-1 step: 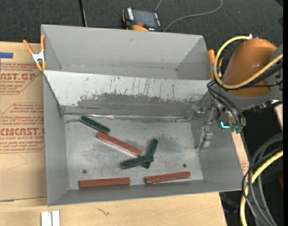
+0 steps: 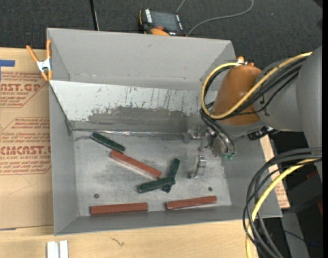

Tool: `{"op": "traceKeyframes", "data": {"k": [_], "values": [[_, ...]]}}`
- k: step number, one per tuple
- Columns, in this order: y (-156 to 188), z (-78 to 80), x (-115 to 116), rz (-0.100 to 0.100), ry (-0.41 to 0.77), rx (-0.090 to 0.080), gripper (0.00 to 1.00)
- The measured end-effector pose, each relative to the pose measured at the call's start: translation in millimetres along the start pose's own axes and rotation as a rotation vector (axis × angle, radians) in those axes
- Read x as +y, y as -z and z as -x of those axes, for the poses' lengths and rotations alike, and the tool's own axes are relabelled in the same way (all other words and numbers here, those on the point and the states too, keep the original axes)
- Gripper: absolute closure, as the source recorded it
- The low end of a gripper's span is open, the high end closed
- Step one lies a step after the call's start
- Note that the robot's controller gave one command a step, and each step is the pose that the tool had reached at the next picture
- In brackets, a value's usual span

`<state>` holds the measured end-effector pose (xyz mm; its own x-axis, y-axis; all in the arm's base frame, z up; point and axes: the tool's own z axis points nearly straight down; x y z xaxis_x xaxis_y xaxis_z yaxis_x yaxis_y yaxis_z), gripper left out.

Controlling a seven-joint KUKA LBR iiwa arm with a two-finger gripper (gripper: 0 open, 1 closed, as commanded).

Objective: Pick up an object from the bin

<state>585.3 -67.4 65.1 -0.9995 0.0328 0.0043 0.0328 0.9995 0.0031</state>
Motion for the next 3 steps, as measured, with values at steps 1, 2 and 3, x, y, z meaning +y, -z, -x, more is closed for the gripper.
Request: {"op": "traceKeyframes", "data": {"k": [1, 2, 3], "values": [[4, -38.3, 71, 0.000, 0.449, -0.003, 0.00], [5, -37.5, 69, -0.003, 0.445, -0.003, 1.00], [166, -43.4, 70, -0.006, 0.470, -0.014, 1.00]]}}
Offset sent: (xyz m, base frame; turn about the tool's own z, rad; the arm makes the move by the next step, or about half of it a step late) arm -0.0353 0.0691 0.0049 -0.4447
